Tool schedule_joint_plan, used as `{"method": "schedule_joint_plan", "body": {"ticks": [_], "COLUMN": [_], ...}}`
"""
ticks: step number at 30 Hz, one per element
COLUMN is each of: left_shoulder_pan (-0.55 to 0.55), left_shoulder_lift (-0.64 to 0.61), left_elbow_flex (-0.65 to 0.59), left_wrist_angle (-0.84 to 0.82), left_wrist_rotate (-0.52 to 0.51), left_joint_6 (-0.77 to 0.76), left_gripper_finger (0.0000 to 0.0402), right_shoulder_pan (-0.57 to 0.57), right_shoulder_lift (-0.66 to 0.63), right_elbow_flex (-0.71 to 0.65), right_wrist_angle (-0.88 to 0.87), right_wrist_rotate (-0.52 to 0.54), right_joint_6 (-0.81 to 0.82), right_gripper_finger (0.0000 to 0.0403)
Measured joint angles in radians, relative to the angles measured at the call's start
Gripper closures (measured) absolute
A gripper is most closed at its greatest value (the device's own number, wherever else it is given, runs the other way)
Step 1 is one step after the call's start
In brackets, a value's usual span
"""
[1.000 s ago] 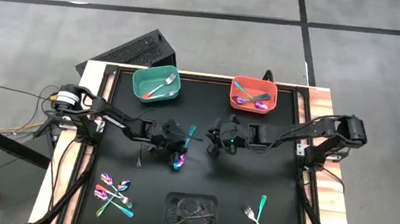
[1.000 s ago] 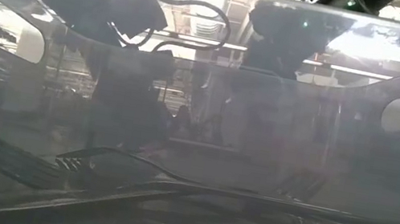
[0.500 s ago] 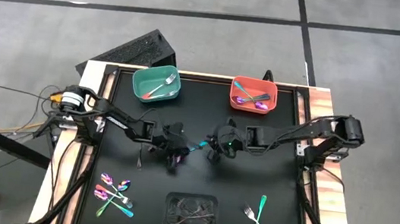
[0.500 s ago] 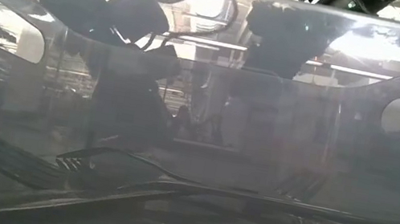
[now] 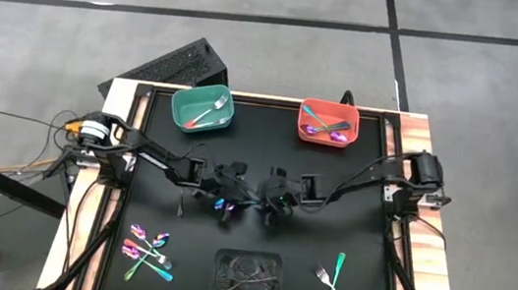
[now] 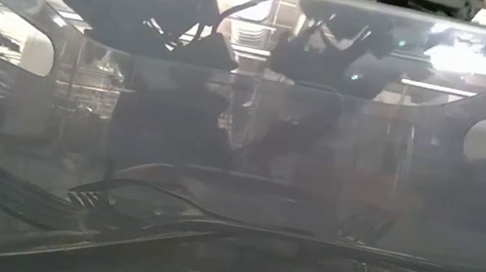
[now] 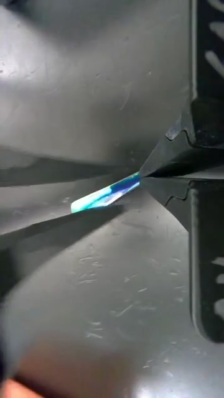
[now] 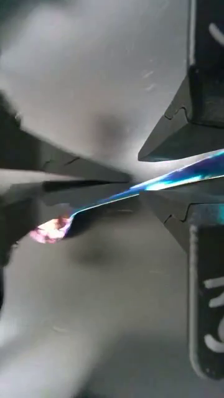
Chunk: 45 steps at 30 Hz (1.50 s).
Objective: Sort silverware by color (type)
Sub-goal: Put the blue spoon into the orange bin
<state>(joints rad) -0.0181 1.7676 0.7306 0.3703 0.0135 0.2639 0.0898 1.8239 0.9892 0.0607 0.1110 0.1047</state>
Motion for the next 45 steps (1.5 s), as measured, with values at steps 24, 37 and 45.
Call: {"method": "schedule_joint_plan", "body": {"ticks": [24, 37, 45], "left_shoulder_pan": [0.0, 0.016, 0.041], "left_shoulder_lift": [-0.18, -0.339, -0.395], "left_elbow_flex": [0.001, 0.001, 0.001], "left_wrist_angle": [-0.049, -0.191, -0.279], "left_wrist_rotate": [-0.135, -0.204, -0.204], "left_joint_6": [-0.078, -0.048, -0.067], "left_gripper_finger": [0.0401, 0.0401, 0.0401], "right_shoulder_pan": [-0.034, -0.046, -0.048], "right_shoulder_lift": [0.156, 0.146, 0.074], "right_elbow_flex": [0.046, 0.047, 0.041], "right_wrist_angle": [0.074, 0.011, -0.082], "right_wrist_rotate": [-0.093, -0.064, -0.048], "right_joint_6": [-0.027, 0.026, 0.063], "right_gripper_finger": [0.03, 0.0384, 0.0385]}}
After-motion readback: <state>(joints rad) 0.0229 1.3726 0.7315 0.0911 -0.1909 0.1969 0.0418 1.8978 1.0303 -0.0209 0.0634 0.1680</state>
